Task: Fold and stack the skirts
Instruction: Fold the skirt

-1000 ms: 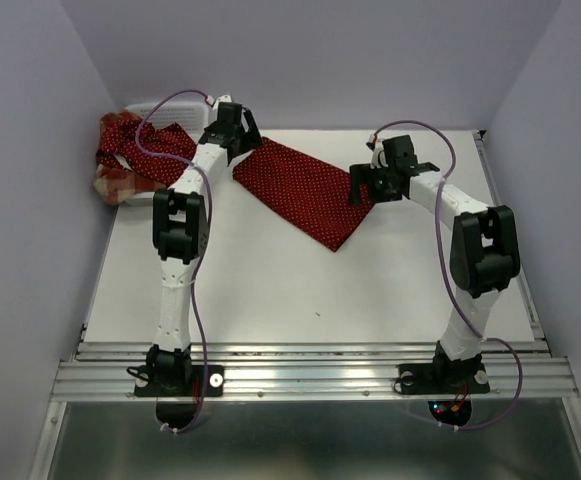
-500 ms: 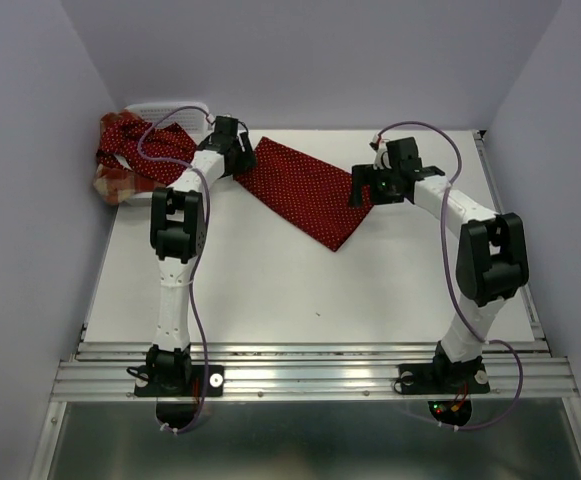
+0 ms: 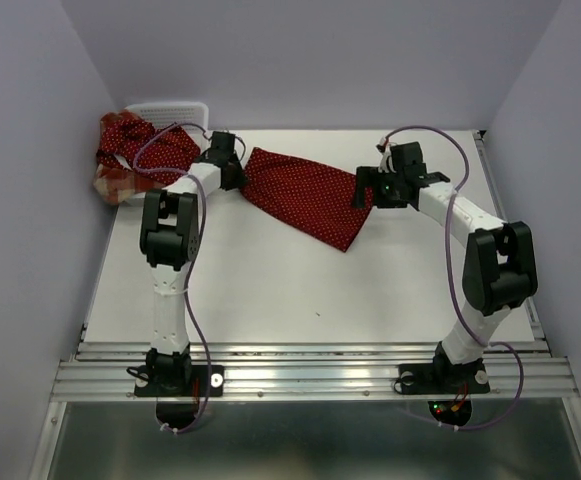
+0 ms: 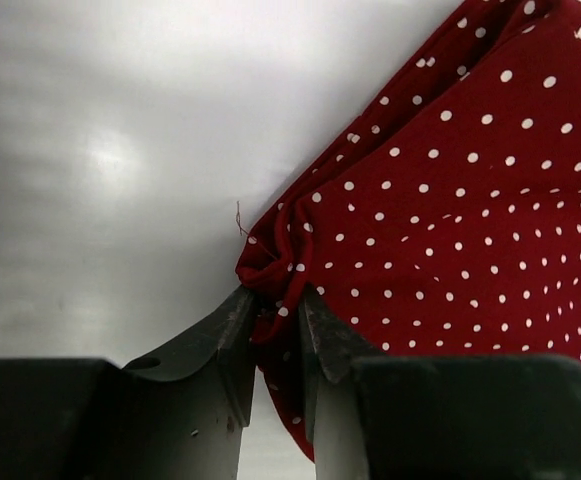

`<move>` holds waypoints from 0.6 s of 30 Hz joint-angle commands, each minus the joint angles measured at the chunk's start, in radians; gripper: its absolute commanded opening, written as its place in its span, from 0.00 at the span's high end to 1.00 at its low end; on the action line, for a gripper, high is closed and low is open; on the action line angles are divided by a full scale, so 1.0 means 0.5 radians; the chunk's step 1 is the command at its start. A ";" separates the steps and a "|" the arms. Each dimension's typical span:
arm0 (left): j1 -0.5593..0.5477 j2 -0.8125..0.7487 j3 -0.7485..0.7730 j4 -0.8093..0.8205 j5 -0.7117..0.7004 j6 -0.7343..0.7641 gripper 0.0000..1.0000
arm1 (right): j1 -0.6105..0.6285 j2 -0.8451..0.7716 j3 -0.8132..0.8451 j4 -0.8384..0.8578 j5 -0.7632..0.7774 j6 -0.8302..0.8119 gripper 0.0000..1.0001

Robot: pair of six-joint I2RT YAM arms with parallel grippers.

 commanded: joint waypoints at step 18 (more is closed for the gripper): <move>-0.611 -1.335 -2.021 0.071 -0.253 -1.062 0.21 | 0.009 -0.309 -0.314 0.315 0.251 0.338 0.00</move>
